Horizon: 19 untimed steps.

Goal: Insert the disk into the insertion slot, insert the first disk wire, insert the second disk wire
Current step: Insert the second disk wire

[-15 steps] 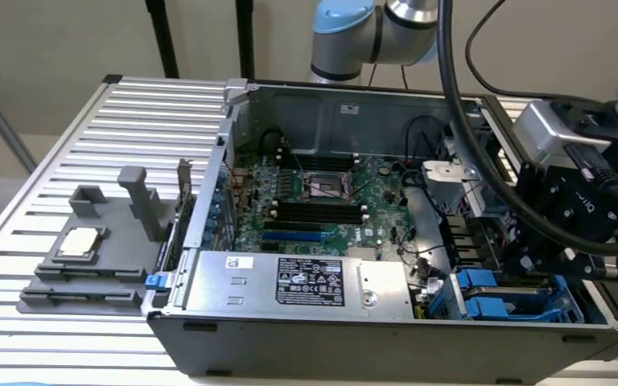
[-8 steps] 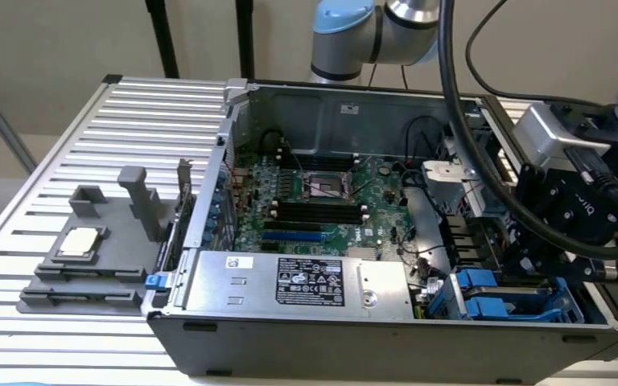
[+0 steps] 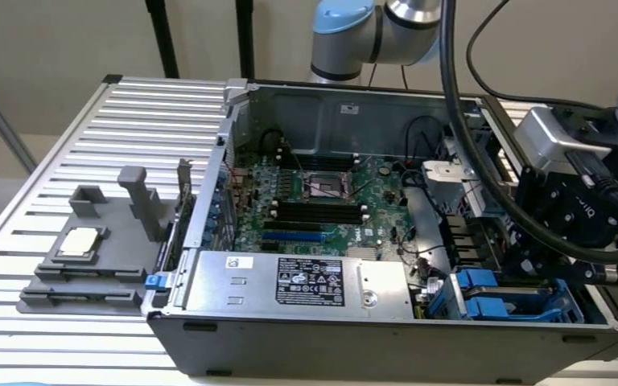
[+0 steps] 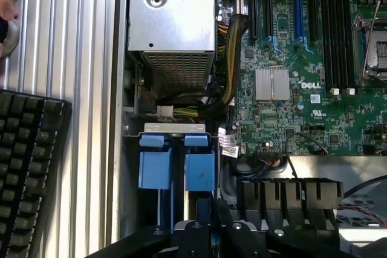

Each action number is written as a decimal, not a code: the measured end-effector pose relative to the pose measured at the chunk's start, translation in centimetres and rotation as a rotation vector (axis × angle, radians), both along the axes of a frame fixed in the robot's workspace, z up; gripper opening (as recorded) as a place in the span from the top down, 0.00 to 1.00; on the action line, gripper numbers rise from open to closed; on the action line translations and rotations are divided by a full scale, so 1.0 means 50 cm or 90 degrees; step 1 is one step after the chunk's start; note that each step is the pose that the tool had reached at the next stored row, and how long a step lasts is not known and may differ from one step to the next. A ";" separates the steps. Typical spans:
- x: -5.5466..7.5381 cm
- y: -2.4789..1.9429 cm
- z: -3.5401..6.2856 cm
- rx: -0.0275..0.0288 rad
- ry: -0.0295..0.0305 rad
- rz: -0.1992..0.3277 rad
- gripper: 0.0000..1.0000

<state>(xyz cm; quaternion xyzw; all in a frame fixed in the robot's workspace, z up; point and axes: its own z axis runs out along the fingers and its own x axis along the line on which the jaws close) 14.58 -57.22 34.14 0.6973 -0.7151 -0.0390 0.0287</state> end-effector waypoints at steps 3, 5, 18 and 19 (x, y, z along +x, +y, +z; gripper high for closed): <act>0.000 0.0000 0.000 -0.0001 0.0000 0.000 0.84; 0.000 -0.0002 0.000 -0.0002 0.0000 0.000 0.84; 0.000 -0.0019 -0.008 0.0010 -0.0002 0.000 0.82; 0.000 -0.0019 0.000 0.0007 0.0000 0.000 0.76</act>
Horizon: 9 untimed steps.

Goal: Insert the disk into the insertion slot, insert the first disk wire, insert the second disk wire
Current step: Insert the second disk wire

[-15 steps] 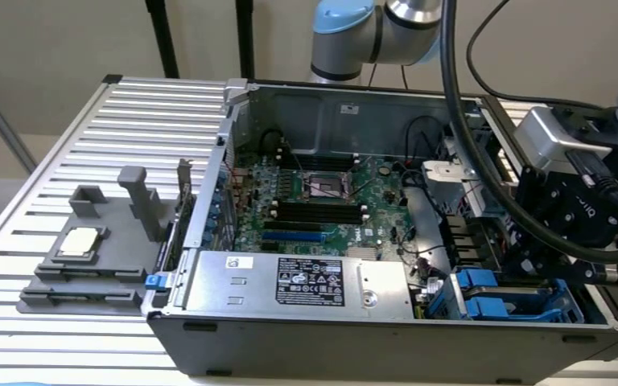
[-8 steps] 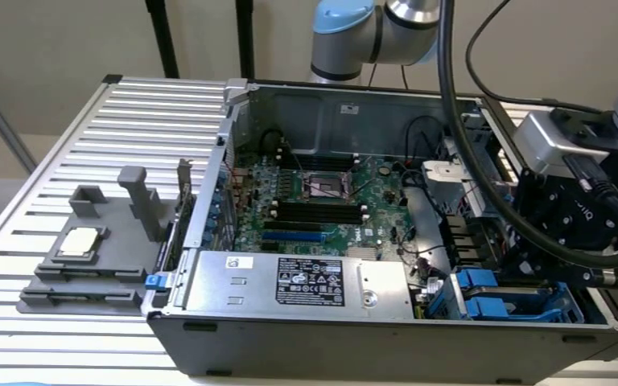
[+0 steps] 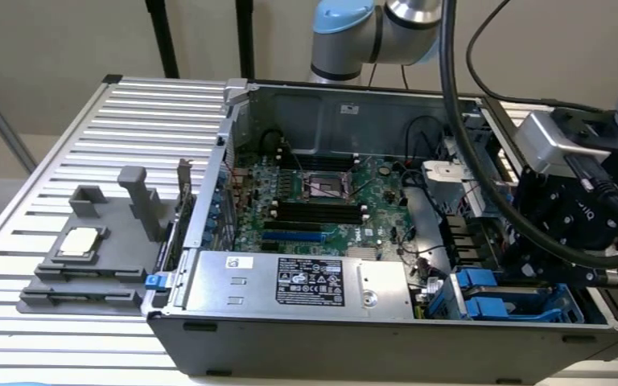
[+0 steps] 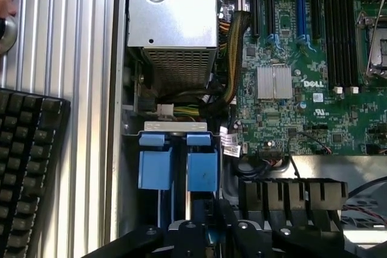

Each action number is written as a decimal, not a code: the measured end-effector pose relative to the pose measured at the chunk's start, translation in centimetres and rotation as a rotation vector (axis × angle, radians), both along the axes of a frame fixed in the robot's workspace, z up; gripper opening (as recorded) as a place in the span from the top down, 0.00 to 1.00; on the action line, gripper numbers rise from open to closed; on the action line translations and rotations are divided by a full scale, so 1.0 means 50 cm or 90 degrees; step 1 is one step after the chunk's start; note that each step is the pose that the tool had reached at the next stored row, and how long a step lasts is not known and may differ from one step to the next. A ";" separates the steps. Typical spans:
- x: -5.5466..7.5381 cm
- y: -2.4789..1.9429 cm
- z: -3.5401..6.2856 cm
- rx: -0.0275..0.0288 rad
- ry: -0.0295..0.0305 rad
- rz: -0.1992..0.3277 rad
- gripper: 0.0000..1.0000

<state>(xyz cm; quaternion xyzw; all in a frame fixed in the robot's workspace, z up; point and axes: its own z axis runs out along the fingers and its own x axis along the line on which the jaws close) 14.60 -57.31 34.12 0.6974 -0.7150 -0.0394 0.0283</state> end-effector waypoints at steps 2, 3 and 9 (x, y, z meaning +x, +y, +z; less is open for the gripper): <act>-0.003 -0.0002 0.014 -0.0007 0.0000 0.000 0.76; -0.008 -0.0003 0.018 -0.0007 0.0000 0.000 0.76; -0.049 -0.0006 0.023 -0.0008 0.0000 0.000 0.76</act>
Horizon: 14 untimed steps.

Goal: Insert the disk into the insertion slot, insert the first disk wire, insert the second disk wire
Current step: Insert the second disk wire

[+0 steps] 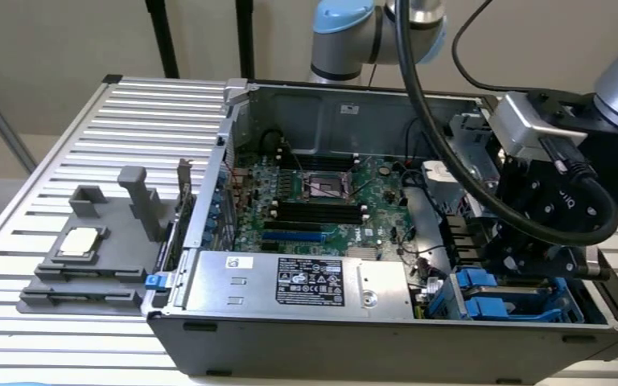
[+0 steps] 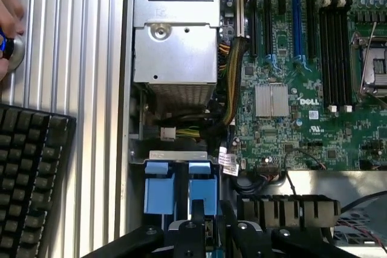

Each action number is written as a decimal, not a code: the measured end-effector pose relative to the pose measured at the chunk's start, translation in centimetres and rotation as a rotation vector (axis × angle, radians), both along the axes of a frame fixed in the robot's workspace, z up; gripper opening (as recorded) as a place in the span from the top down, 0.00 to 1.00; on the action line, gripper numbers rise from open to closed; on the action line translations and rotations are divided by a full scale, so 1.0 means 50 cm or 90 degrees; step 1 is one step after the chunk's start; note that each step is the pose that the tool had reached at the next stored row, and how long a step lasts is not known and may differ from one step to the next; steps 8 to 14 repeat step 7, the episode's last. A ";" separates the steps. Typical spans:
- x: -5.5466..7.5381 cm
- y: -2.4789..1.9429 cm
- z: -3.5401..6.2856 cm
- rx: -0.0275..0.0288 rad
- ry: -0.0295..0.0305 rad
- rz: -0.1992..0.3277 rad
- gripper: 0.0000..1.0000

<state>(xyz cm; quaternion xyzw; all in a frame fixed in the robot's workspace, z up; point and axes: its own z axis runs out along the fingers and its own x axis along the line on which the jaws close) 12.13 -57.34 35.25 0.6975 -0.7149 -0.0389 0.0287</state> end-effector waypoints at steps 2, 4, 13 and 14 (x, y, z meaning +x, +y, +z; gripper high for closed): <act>0.000 0.0000 0.000 0.0000 0.0000 0.000 0.76; 0.000 0.0000 0.000 -0.0001 0.0000 0.000 0.76; 0.000 0.0000 0.000 0.0000 0.0000 0.000 0.76; 0.000 0.0000 0.000 0.0000 0.0000 0.000 0.76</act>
